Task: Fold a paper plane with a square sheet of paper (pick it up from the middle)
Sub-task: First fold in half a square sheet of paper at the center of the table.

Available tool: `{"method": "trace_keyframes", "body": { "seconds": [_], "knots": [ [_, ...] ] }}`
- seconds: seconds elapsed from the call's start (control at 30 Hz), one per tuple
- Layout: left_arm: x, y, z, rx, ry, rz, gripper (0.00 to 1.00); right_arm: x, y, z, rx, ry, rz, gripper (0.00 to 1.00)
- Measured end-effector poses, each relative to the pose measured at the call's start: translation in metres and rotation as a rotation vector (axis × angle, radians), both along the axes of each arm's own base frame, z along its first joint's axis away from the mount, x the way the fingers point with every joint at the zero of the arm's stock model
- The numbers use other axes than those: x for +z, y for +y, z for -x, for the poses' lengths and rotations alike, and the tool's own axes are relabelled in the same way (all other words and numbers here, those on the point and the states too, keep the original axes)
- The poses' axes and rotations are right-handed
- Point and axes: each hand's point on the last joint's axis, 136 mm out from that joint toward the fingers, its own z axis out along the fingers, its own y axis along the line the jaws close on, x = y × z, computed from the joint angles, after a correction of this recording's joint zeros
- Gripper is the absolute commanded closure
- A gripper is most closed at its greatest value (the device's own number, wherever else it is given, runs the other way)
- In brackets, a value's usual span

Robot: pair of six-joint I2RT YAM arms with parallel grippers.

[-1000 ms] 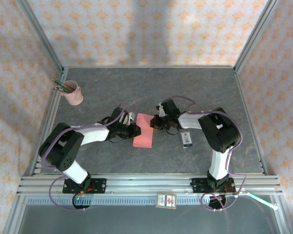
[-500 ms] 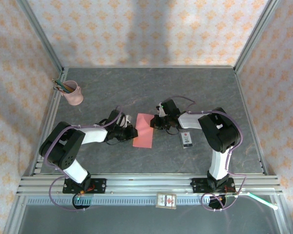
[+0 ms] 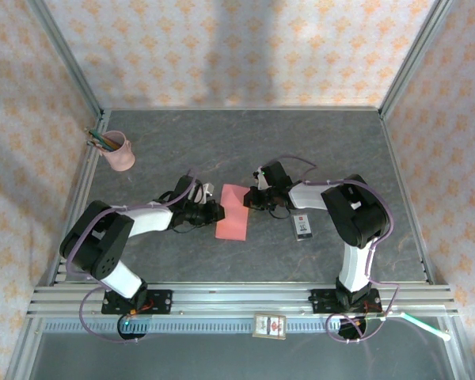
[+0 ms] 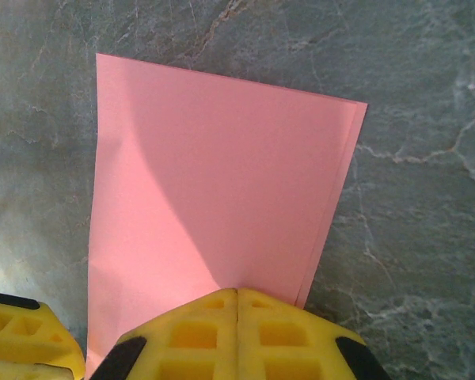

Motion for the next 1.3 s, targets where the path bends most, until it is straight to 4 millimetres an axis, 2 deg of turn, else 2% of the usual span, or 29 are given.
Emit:
{"method": "trace_keyframes", "body": {
  "seconds": [0.3,0.7,0.93,1.3],
  "knots": [
    [-0.012,0.005,0.017,-0.007,0.048,-0.001,0.83,0.000,0.000,0.000,0.000,0.000,0.000,1.00],
    [-0.022,0.009,0.019,-0.004,0.066,-0.018,0.87,0.000,0.000,0.000,0.000,-0.001,-0.001,0.99],
    [-0.023,0.010,0.020,-0.007,0.055,-0.017,0.88,0.002,0.000,-0.001,-0.002,-0.001,0.009,0.93],
    [-0.021,0.006,0.025,-0.057,0.020,-0.035,0.87,0.008,-0.012,-0.008,-0.035,-0.010,0.093,0.83]
  ]
}}
